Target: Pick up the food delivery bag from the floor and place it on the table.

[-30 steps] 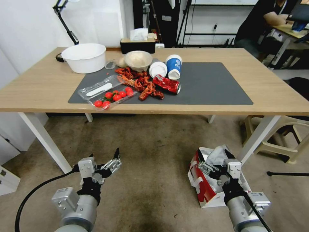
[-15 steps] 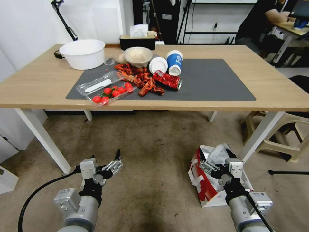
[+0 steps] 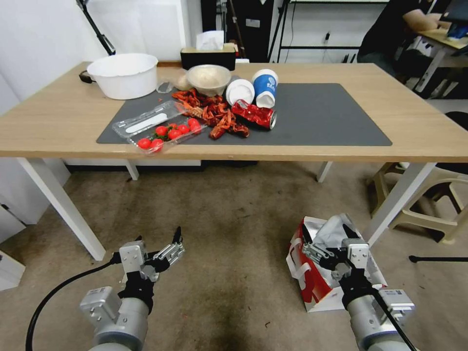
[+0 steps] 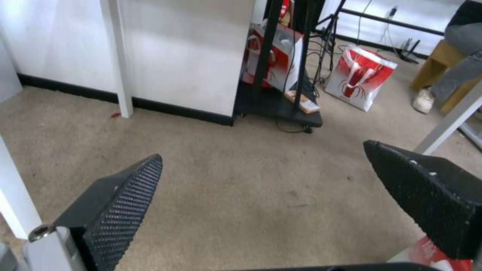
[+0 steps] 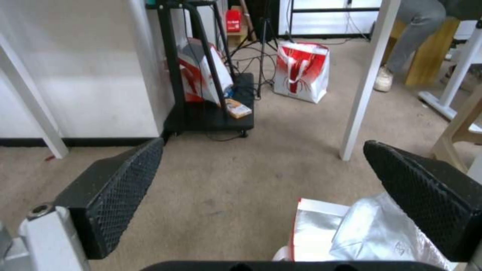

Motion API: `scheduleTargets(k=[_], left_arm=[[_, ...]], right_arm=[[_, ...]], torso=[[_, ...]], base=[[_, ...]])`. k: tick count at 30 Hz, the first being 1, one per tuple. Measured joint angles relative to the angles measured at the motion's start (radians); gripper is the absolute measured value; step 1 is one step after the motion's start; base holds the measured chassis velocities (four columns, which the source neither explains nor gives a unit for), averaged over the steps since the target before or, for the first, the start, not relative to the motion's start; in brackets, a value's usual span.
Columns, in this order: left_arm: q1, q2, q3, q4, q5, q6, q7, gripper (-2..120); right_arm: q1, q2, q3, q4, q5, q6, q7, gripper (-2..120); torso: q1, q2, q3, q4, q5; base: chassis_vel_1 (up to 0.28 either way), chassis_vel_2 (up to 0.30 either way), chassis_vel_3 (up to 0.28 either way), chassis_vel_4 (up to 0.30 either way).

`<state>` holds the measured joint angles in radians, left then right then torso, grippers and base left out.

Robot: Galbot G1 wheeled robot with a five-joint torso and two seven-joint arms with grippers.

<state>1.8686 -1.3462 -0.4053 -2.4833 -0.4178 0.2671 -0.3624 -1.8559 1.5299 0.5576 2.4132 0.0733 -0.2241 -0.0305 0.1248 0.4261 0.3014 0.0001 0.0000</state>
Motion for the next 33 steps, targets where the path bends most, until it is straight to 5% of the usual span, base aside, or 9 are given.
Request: scheduleTargets(k=[33], left_arm=[[-0.005,0.009,-0.005,0.006,0.001,-0.001,0.003,100]], right_arm=[[0.004,-0.005,-0.001,-0.002,-0.001,-0.008,0.003,100]], torso=[[-0.043,-0.131,-0.089,0.0000,0.0000]], base=[[0.000,0.000,0.000,0.000]])
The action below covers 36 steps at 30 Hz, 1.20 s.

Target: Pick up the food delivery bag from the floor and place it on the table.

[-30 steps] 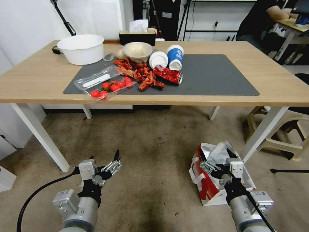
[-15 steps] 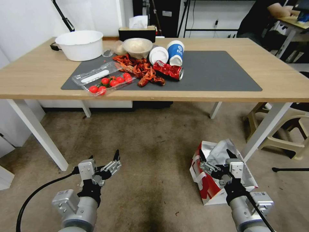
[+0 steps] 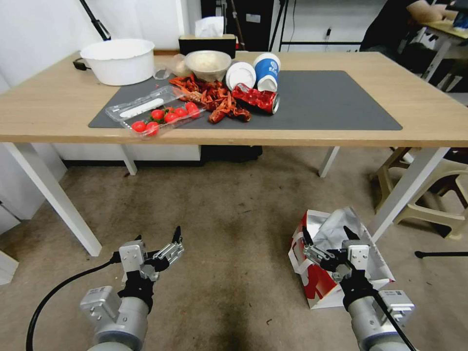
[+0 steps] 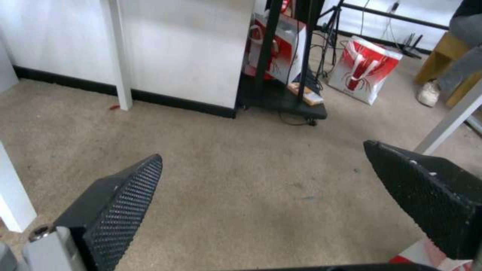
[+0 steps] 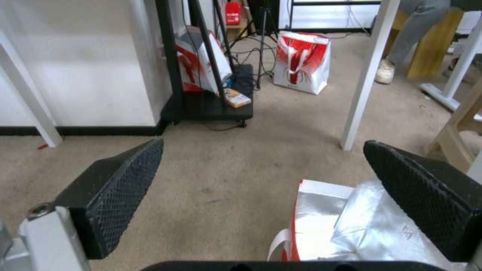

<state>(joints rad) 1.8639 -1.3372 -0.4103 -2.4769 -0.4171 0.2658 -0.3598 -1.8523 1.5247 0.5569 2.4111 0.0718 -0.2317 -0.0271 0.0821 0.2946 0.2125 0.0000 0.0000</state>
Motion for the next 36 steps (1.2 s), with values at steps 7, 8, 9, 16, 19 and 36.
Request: scheduleTargets(k=[7,8,9,16,19,36], left_arm=[[-0.004,0.007,-0.006,0.002,-0.003,-0.001,0.000,100],[-0.004,0.007,-0.006,0.002,-0.003,-0.001,0.000,100],[-0.004,0.007,-0.005,0.002,-0.003,-0.001,0.000,100],[-0.002,0.004,-0.002,0.002,-0.001,-0.003,0.000,100],[0.002,0.004,-0.002,0.001,0.001,-0.004,0.000,100],[0.008,-0.008,0.000,0.000,0.012,-0.008,0.000,100]], right_arm=[[0.000,0.002,0.001,0.000,-0.001,-0.002,0.000,100],[0.000,0.002,0.001,0.000,-0.001,-0.002,0.000,100],[-0.001,0.001,0.001,0.001,-0.001,-0.002,-0.001,100],[-0.007,0.000,0.007,0.011,-0.001,-0.003,-0.001,100],[-0.009,0.000,0.007,0.014,-0.001,-0.003,-0.001,100],[-0.015,-0.004,0.004,0.020,-0.012,0.004,-0.001,100]], torso=[[-0.008,-0.029,-0.021,0.0000,0.0000],[-0.008,-0.029,-0.021,0.0000,0.0000],[-0.009,-0.034,-0.025,0.0000,0.0000],[-0.017,-0.065,-0.047,0.0000,0.0000],[-0.020,-0.074,-0.054,0.0000,0.0000],[-0.035,-0.146,-0.111,0.0000,0.0000]], base=[[0.000,0.000,0.000,0.000],[0.000,0.000,0.000,0.000],[0.000,0.000,0.000,0.000],[0.000,0.000,0.000,0.000],[0.000,0.000,0.000,0.000],[0.000,0.000,0.000,0.000]])
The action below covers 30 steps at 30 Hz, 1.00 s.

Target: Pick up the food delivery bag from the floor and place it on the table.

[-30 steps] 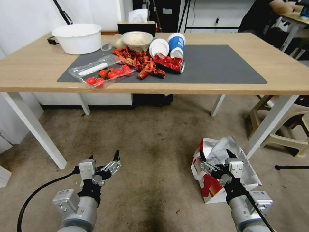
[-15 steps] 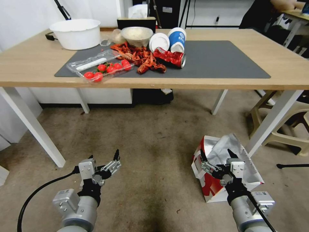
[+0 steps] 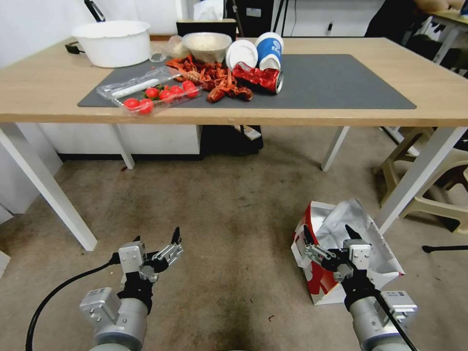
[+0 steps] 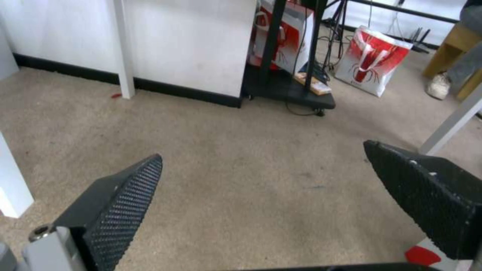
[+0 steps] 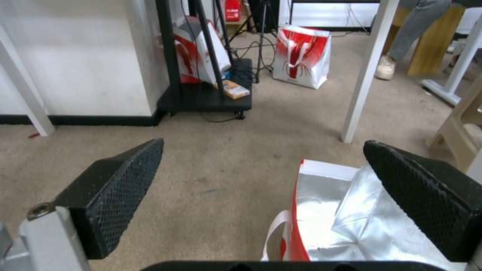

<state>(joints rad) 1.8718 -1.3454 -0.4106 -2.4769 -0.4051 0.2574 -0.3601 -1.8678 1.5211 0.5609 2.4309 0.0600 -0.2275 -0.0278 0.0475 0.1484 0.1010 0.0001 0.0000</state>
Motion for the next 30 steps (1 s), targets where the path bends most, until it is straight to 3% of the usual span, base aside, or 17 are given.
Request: scheduleTargets(k=[30], left_arm=[[0.002,0.004,0.006,0.008,0.001,-0.005,0.002,100]], right_arm=[[-0.007,-0.002,0.006,-0.002,0.005,0.001,0.001,100]], torso=[[-0.014,-0.119,-0.101,-0.0001,-0.0001]], base=[[0.000,0.000,0.000,0.000]])
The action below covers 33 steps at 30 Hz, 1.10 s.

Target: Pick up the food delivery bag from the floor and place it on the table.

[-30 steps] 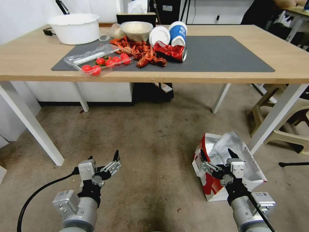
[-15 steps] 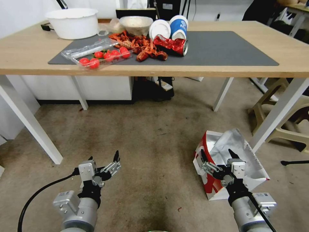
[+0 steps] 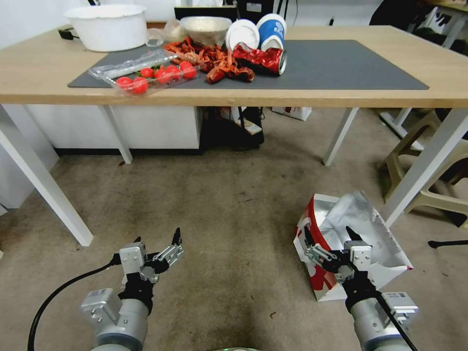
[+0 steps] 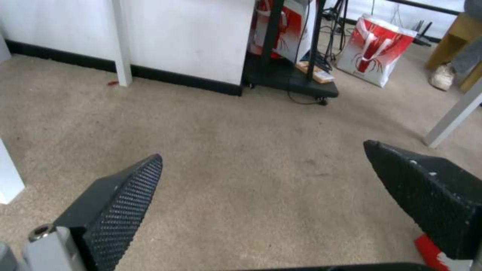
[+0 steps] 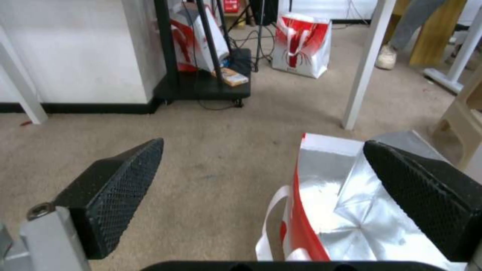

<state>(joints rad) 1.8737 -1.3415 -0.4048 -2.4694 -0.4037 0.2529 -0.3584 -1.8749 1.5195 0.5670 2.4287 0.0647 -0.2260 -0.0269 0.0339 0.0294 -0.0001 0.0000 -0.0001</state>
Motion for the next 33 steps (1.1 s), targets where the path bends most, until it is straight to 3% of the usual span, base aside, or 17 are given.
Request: scheduleTargets(k=[13,21,28,33], left_arm=[[-0.002,0.001,-0.001,0.006,0.000,-0.001,0.001,100],[-0.001,0.008,-0.006,0.024,0.053,-0.042,0.068,100],[-0.001,0.033,-0.001,0.029,0.061,-0.063,0.083,100],[0.001,0.042,-0.003,0.025,0.050,-0.065,0.084,100]], right_arm=[[-0.002,0.000,0.003,-0.002,0.000,0.002,0.000,100],[0.006,-0.018,0.037,-0.015,0.005,0.026,-0.011,100],[0.073,-0.124,0.143,-0.066,0.140,0.048,-0.106,100],[0.135,-0.260,0.266,-0.172,0.228,0.097,-0.179,100]], torso=[[-0.001,-0.006,0.000,0.0000,0.0001],[-0.001,-0.003,0.000,-0.0001,0.0002],[0.000,-0.001,0.000,0.0001,0.0002],[0.000,0.001,0.000,-0.0002,0.0004]], base=[[0.000,0.000,0.000,0.000],[0.000,0.000,0.000,0.000],[0.000,0.000,0.000,0.000],[0.000,0.000,0.000,0.000]])
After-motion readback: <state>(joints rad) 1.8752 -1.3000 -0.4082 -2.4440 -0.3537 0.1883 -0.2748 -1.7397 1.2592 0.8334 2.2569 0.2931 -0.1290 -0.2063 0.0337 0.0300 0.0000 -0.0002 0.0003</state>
